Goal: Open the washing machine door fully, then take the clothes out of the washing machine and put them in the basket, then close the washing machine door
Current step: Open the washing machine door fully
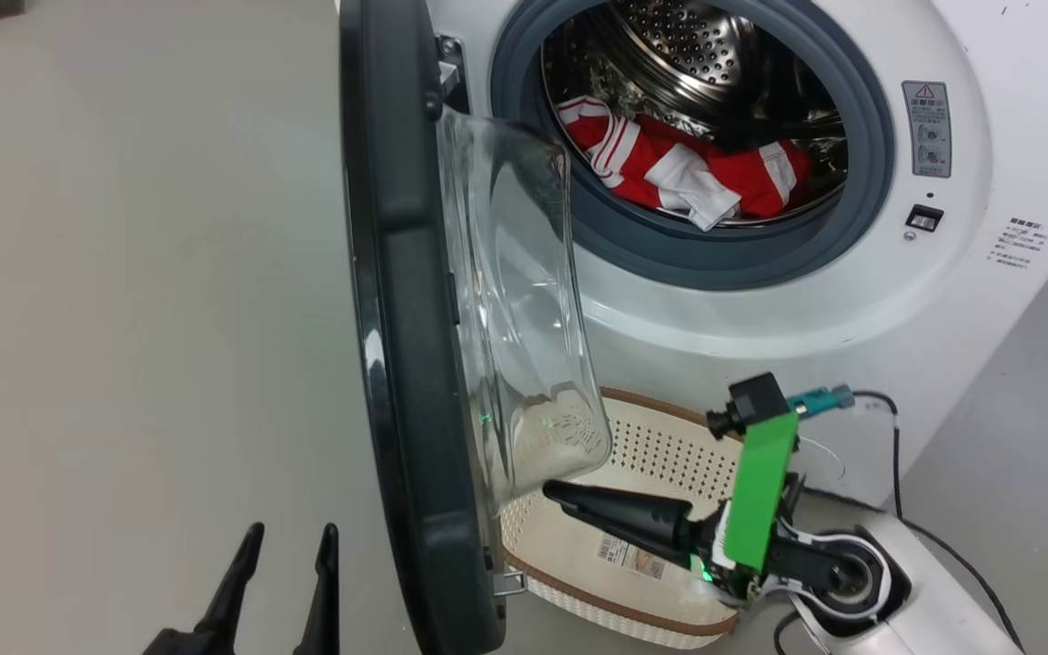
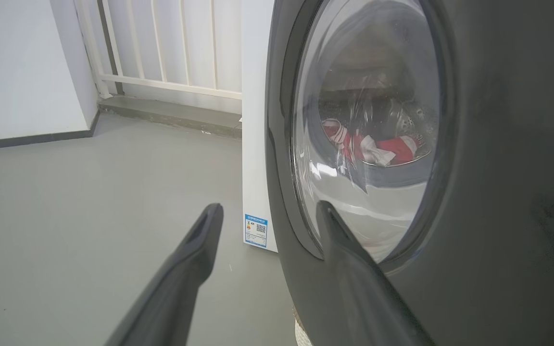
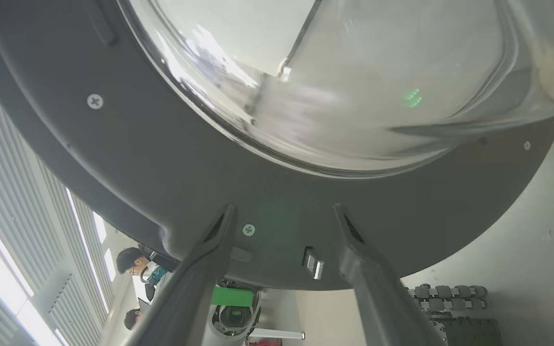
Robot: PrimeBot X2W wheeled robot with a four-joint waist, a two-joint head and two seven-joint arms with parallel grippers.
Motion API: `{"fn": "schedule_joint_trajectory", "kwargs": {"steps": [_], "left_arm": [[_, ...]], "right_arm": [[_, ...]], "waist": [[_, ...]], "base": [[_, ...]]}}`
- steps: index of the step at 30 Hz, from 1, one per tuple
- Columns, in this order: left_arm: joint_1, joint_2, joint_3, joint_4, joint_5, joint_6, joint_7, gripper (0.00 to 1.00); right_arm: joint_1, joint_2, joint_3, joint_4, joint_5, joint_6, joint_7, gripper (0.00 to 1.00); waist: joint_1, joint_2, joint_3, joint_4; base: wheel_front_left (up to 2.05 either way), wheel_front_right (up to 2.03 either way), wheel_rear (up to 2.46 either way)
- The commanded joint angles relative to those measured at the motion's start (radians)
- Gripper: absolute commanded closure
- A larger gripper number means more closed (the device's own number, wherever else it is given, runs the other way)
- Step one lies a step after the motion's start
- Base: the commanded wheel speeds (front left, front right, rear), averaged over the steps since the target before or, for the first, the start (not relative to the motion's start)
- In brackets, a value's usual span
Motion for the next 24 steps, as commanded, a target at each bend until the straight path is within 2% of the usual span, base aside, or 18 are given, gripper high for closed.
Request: {"fn": "schedule_joint_trajectory", "kwargs": {"steps": [1, 14, 24], "left_arm": [[-0.031, 0.008, 0.038, -0.017, 0.008, -0.006, -0.008, 0.0], [-0.014, 0.008, 0.065, -0.018, 0.006, -0.013, -0.008, 0.0], [-0.014, 0.008, 0.084, -0.015, 0.0, -0.014, -0.008, 0.0]], "right_arm": [[0.015, 0.002, -0.003, -0.021, -0.009, 0.008, -0.017, 0.0], [0.141, -0.081, -0.021, -0.015, -0.109, 0.008, -0.134, 0.0], [0.175, -0.175, 0.044, 0.024, -0.277, 0.008, -0.322, 0.0]], "waist": [[0.0, 0.0, -0.002, -0.002], [0.0, 0.0, -0.019, -0.031], [0.0, 0.0, -0.008, -0.059]], "base": [[0.0, 0.0, 0.0], [0.0, 0.0, 0.0], [0.0, 0.0, 0.0]]}}
